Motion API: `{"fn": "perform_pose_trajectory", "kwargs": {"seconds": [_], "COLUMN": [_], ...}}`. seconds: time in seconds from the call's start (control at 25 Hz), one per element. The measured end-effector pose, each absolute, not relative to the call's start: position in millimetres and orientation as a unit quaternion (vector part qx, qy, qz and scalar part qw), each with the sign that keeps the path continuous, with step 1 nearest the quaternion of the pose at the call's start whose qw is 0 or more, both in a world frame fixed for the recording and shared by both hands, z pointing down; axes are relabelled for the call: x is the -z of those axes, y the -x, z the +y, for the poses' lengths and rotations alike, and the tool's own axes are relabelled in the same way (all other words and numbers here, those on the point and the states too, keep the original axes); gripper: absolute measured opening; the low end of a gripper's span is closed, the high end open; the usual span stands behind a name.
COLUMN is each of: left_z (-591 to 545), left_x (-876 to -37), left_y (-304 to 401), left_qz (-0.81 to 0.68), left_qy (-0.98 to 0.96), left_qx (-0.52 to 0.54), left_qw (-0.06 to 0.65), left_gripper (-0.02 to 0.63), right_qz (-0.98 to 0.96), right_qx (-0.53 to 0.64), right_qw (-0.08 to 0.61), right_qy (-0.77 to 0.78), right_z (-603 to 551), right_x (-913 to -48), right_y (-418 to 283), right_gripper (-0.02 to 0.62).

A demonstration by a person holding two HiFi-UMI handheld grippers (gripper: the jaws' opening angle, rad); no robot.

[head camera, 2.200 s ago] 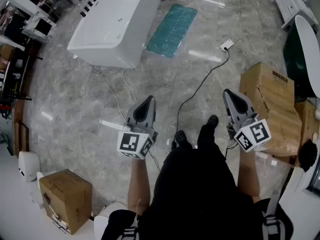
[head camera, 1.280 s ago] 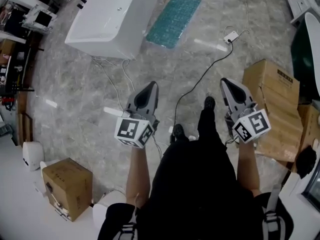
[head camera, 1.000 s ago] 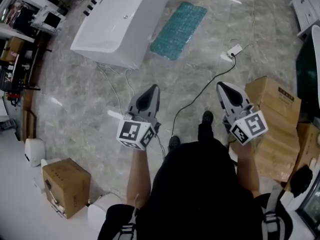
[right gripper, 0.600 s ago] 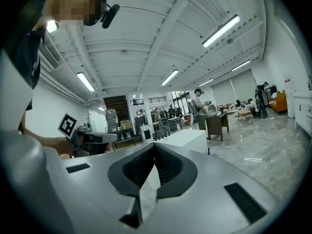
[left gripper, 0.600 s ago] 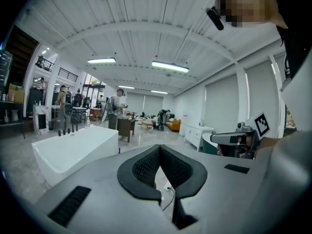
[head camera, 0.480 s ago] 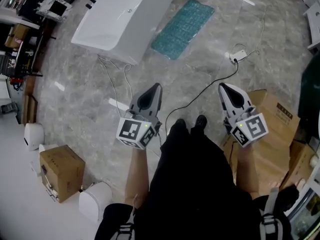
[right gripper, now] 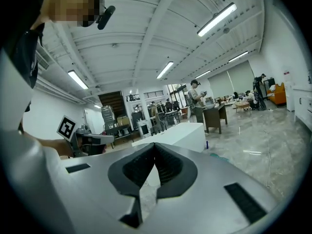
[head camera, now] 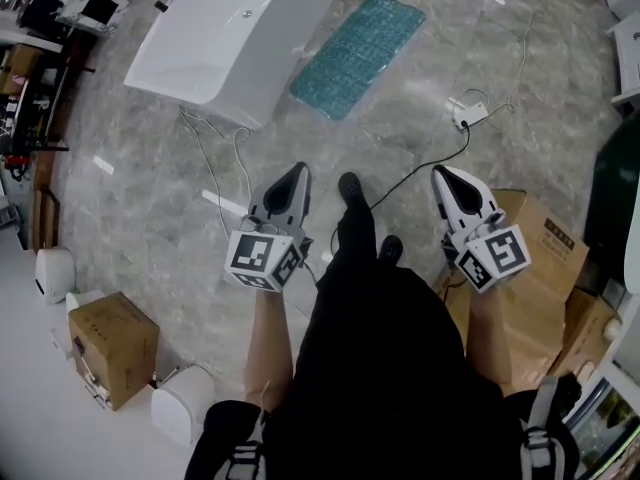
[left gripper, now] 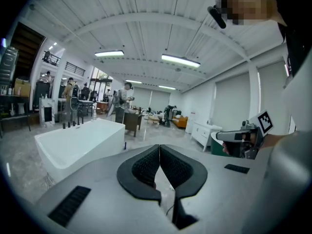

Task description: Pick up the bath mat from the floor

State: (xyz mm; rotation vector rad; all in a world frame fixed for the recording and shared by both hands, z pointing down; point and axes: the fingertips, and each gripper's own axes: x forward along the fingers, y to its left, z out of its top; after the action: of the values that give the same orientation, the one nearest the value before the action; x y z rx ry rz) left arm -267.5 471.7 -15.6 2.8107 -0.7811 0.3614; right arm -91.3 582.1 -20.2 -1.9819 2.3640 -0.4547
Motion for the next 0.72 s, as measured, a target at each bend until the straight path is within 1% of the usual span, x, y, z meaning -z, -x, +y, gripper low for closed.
{"fn": "perform_pose_trajectory", "kwargs": {"seconds": [0.24, 0.36, 0.52, 0.72], "left_z": [357.2, 308.1, 249.7, 219.7], "left_x": [29.1, 37.8, 38.5, 19.5], "left_y": [247.6, 245.0, 236.6, 235.0], "left_qz": [-0.277, -0.282, -0.296, -0.294], "left_qy": [-0.951, -0.952, -0.950, -0.947], "left_qx": [-0.084, -0.069, -0.059, -0.077], "left_qw": [0.105, 0.097, 0.077, 0.104], "left_gripper": [0.011, 0.011, 0.011, 0.011], "right_qz": [0.762, 0.758, 0.749, 0.747], "right_qx": [0.110, 0.097, 0.105, 0.141], "right_qw": [-0.006, -0.004, -0.004, -0.008], "right_qy": [0.639, 0.644, 0.654, 0.649], "right_z": [475.4, 428.7, 376.8, 341.7], "right_x": [55.6, 72.8, 67.7, 49.6], "right_y": [68.2, 61.4, 48.3, 50.8], "right_gripper": [0.012, 0.012, 0.012, 0.012]}}
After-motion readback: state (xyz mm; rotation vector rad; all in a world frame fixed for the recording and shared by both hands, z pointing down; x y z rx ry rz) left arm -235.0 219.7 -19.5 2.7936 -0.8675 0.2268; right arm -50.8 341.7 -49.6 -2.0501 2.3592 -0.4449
